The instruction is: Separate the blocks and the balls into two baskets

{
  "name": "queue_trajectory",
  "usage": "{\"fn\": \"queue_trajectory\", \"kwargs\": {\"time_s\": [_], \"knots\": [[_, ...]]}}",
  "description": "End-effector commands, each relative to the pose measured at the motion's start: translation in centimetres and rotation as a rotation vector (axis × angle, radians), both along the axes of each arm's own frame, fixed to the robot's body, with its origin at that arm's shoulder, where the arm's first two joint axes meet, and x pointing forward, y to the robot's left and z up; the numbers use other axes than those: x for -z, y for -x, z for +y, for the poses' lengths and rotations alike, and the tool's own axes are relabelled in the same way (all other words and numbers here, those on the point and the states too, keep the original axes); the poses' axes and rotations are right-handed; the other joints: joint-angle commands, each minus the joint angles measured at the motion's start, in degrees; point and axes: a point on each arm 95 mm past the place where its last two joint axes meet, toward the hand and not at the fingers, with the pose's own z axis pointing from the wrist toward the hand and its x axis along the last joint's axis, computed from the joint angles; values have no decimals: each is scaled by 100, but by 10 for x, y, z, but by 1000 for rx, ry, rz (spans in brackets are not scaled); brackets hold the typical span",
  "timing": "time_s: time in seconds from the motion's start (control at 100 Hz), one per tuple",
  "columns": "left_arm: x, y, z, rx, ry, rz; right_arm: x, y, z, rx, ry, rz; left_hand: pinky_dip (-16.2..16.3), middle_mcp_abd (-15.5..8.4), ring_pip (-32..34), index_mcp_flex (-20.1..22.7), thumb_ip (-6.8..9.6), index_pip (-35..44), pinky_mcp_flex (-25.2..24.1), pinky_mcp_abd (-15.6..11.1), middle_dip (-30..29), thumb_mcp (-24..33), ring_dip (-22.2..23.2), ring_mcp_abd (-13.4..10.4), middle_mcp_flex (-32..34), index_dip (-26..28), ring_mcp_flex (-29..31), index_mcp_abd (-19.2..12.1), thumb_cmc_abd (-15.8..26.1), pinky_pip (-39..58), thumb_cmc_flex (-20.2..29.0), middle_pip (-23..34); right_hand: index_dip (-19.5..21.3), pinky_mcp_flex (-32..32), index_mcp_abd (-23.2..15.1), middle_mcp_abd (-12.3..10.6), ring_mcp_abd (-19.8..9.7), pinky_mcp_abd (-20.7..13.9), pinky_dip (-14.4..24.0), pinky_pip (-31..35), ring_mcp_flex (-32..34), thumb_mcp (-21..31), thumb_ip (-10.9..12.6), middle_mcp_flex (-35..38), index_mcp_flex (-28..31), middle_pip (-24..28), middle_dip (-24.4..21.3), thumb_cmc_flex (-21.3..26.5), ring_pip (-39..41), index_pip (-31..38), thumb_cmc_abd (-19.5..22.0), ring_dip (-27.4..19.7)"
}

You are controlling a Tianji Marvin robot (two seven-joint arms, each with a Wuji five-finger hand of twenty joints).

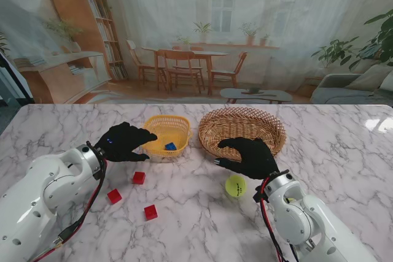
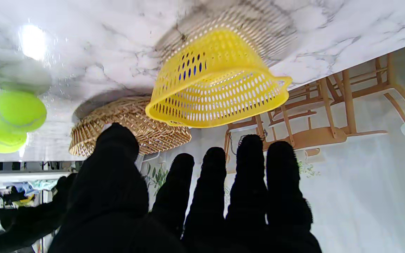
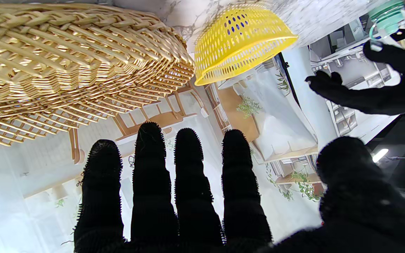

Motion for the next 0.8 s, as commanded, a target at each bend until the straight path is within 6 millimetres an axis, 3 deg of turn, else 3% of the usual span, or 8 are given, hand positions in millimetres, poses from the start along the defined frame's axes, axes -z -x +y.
{"fn": "queue_trajectory", "kwargs": {"time_s": [0.0, 0.24, 0.45, 0.66, 0.79], "knots": [[9, 7, 4, 5, -44, 15, 3, 0, 0, 2, 6, 7, 77, 33, -84, 111, -139, -106, -30, 138, 74, -45, 61, 109, 126, 72, 52, 64, 201, -15, -109, -112, -52, -96, 117, 14, 27, 104, -16, -28, 10, -89, 162, -193, -217, 100, 32, 165, -50, -91, 179, 47], [27, 17, 12, 0, -80, 64, 3, 0, 1, 0, 9, 11, 118, 39, -68, 265, -176, -58, -21, 132, 79, -65, 88, 101, 164, 124, 86, 16, 279, 8, -220, -154, -51, -99, 111, 11, 31, 109, -15, -30, 14, -90, 161, -194, -197, 93, 31, 160, -50, -86, 178, 48], [42, 16, 21, -44, -144, 93, 4, 0, 1, -1, 11, 16, 133, 307, -135, -103, -155, -425, -115, 107, -228, -72, 90, 103, -617, -66, -71, 277, -175, -102, -411, -634, -50, -104, 110, 19, 35, 107, -15, -34, 12, -88, 161, -191, -177, 92, 32, 159, -52, -80, 181, 48], [51, 16, 25, -47, -183, 122, 5, -1, 2, -4, 16, 23, 182, 297, -12, -157, -115, -572, -63, 25, -312, -6, 190, 7, -639, -275, -27, 313, -678, -95, -658, -657, -50, -102, 92, 11, 34, 109, -14, -35, 17, -89, 160, -180, -159, 90, 31, 157, -53, -76, 176, 48], [59, 14, 27, -55, -189, 137, 6, -2, 2, -3, 15, 26, 267, 232, 244, -105, -110, -401, 39, -47, -75, 60, 472, -105, -562, -184, 103, 414, -745, 23, -686, -400, -52, -99, 95, 3, 33, 100, -13, -35, 17, -88, 160, -189, -166, 85, 31, 158, -54, -80, 175, 48]]}}
